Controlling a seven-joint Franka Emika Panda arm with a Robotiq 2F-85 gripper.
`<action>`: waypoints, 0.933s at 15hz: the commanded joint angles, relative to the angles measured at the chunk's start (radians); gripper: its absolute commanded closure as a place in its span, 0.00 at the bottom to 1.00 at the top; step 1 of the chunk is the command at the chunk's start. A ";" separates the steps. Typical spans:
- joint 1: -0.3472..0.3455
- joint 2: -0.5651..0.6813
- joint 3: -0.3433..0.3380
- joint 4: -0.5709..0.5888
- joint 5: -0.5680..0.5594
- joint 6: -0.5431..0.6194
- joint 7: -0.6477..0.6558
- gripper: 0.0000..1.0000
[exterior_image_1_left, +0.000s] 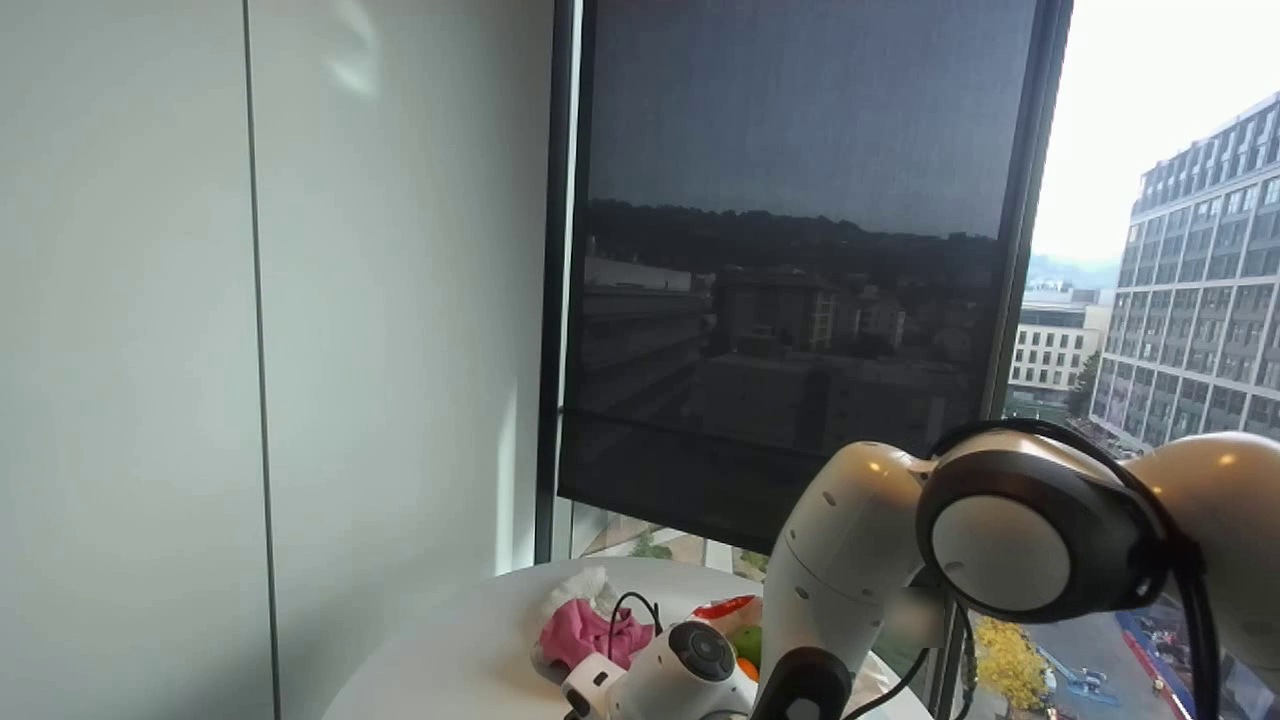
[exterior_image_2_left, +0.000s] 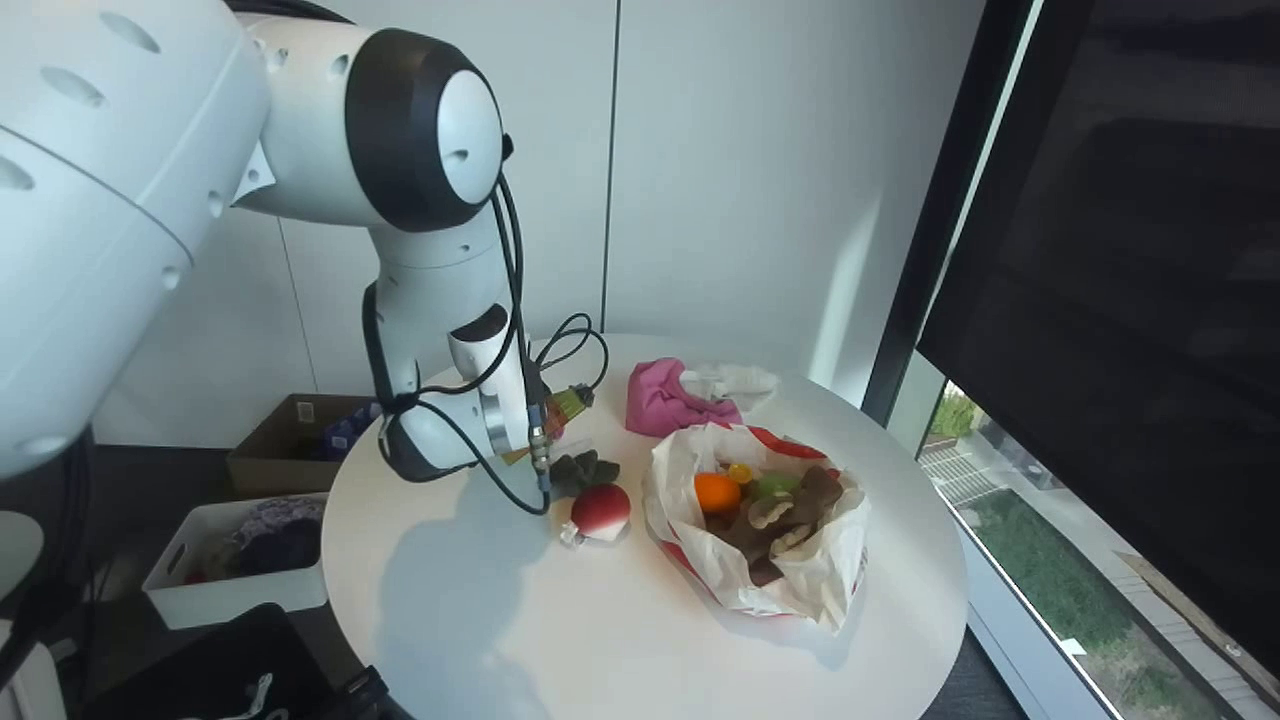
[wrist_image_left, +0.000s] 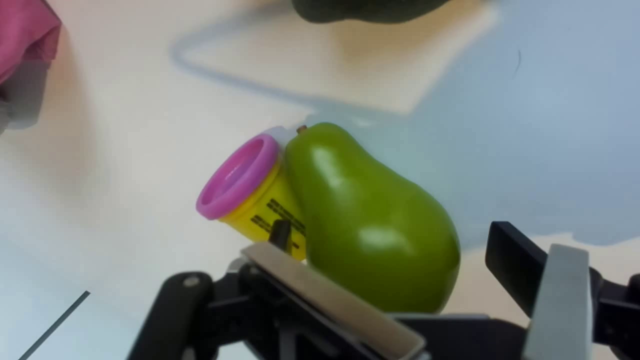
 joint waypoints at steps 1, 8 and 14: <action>0.040 0.024 -0.040 0.016 0.009 0.065 -0.005 0.26; 0.031 -0.043 -0.061 -0.002 0.021 -0.003 -0.022 0.51; 0.130 -0.118 -0.359 0.038 0.107 -0.063 0.015 0.51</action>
